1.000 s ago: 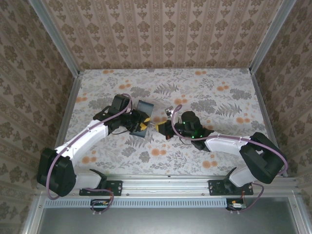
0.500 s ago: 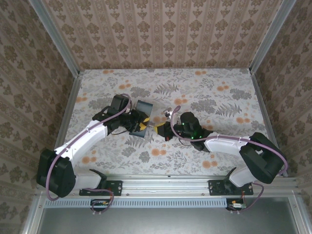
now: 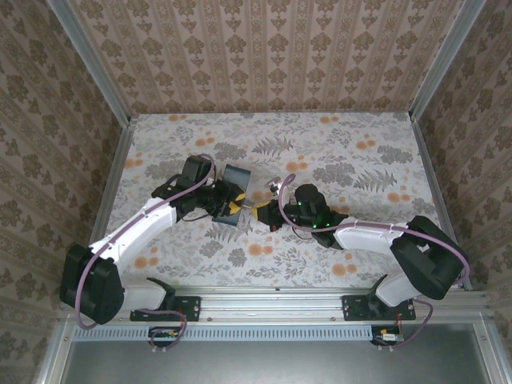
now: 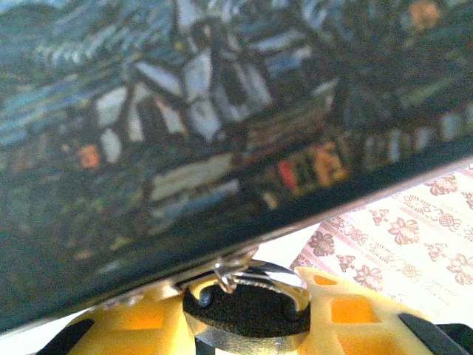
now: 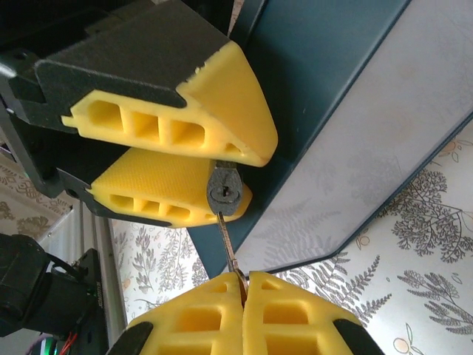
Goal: Unlock a padlock with a key
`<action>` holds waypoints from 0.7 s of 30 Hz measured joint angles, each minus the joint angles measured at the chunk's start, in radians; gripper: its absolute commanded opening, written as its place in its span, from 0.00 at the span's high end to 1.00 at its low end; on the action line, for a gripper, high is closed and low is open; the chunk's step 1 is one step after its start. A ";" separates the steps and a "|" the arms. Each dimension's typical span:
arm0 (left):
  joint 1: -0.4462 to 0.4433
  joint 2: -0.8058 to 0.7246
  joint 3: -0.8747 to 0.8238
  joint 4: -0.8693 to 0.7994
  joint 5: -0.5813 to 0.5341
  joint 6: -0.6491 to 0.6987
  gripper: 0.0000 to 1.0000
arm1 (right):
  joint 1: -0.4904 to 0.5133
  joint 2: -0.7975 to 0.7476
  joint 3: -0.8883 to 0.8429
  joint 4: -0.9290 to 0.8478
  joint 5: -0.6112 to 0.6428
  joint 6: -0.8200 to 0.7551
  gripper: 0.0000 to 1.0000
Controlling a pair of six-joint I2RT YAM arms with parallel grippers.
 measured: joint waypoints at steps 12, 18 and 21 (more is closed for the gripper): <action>0.000 -0.009 -0.006 0.001 0.000 0.000 0.90 | 0.000 0.014 0.011 0.010 0.005 0.001 1.00; 0.000 -0.010 -0.006 0.001 -0.001 0.000 0.90 | 0.000 0.019 0.014 0.012 0.010 0.004 1.00; 0.000 -0.010 -0.006 0.001 -0.005 0.000 0.90 | 0.000 0.024 0.015 0.023 0.015 0.004 1.00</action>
